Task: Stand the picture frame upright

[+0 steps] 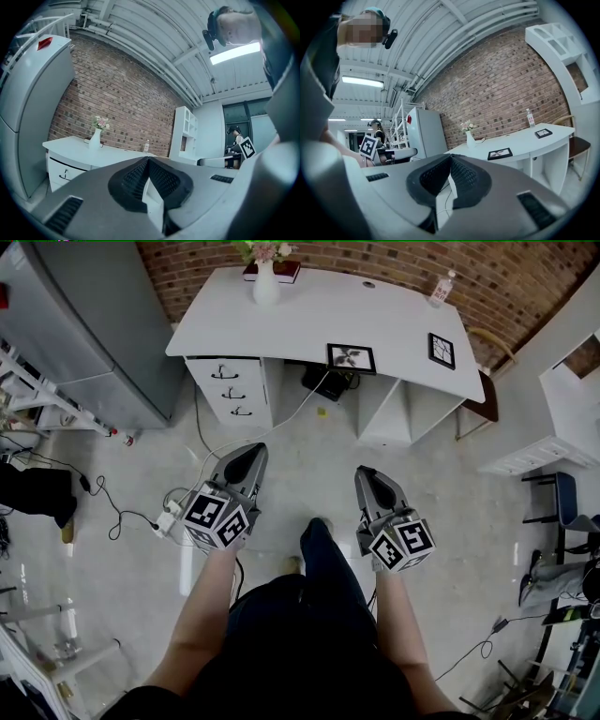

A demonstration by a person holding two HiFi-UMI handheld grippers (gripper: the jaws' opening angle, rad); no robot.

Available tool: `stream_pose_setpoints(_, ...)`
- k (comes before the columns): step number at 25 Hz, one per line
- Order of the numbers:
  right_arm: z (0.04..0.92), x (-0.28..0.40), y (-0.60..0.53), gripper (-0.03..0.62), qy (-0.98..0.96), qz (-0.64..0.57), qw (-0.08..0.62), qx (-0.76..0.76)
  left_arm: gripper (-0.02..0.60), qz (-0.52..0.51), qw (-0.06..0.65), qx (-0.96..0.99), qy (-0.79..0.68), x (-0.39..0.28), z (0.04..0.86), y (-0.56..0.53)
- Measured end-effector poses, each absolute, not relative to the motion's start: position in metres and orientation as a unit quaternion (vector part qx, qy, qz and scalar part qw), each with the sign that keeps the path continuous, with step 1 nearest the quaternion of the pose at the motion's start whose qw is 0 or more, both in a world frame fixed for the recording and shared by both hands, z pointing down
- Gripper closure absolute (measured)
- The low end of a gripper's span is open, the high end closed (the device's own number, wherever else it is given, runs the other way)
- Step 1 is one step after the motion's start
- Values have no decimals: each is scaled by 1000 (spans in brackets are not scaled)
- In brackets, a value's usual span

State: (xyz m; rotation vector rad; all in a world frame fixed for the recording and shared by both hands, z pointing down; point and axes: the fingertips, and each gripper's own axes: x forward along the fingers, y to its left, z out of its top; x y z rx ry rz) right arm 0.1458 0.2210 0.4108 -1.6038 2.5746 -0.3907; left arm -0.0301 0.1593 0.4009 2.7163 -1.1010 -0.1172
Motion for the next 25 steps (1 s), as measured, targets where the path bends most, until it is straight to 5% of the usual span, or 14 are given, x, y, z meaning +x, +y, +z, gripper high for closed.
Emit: stream_pose_setpoints(25,450,201,40,589,838,-188,28,-511,580,-14,131,918,-374,37,429,-5)
